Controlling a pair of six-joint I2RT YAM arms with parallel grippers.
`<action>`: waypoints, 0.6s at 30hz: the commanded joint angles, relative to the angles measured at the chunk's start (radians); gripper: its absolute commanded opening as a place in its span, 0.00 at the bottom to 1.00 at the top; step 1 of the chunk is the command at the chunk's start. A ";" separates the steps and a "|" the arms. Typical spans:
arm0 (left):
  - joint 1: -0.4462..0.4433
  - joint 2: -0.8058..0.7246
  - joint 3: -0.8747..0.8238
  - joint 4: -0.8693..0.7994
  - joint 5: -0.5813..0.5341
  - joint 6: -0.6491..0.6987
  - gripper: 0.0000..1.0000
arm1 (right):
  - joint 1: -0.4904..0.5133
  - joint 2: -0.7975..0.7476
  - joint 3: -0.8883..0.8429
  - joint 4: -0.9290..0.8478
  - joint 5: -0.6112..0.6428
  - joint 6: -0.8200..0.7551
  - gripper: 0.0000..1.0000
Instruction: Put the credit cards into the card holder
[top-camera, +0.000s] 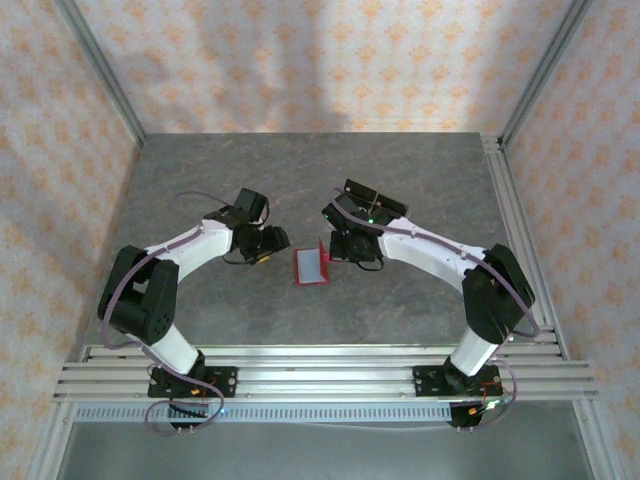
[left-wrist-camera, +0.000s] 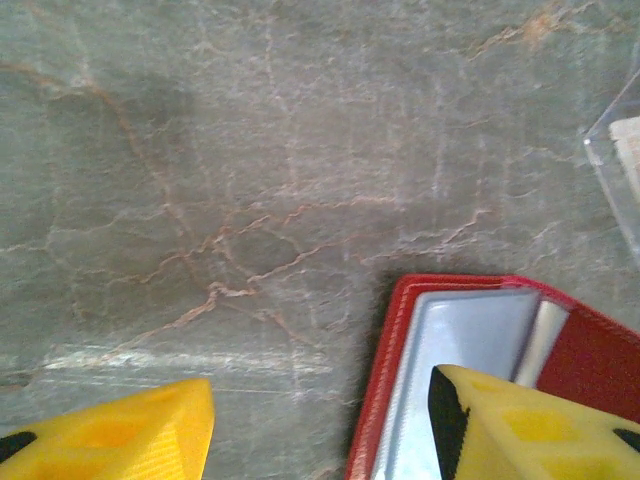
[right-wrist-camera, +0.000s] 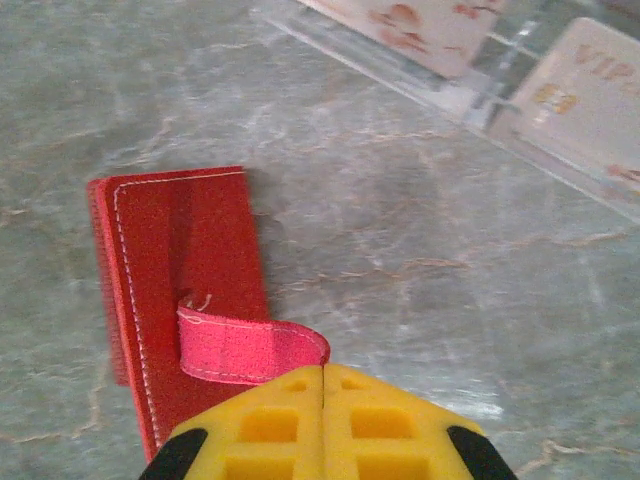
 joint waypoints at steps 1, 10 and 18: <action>-0.010 -0.005 0.035 -0.067 -0.057 0.044 0.60 | -0.009 -0.040 -0.026 -0.083 0.059 -0.033 0.00; -0.024 -0.029 0.040 -0.109 -0.081 0.055 0.59 | -0.014 -0.106 -0.232 -0.065 0.117 -0.022 0.00; -0.056 -0.039 0.049 -0.121 -0.096 0.041 0.59 | -0.014 -0.119 -0.302 -0.012 0.070 -0.006 0.29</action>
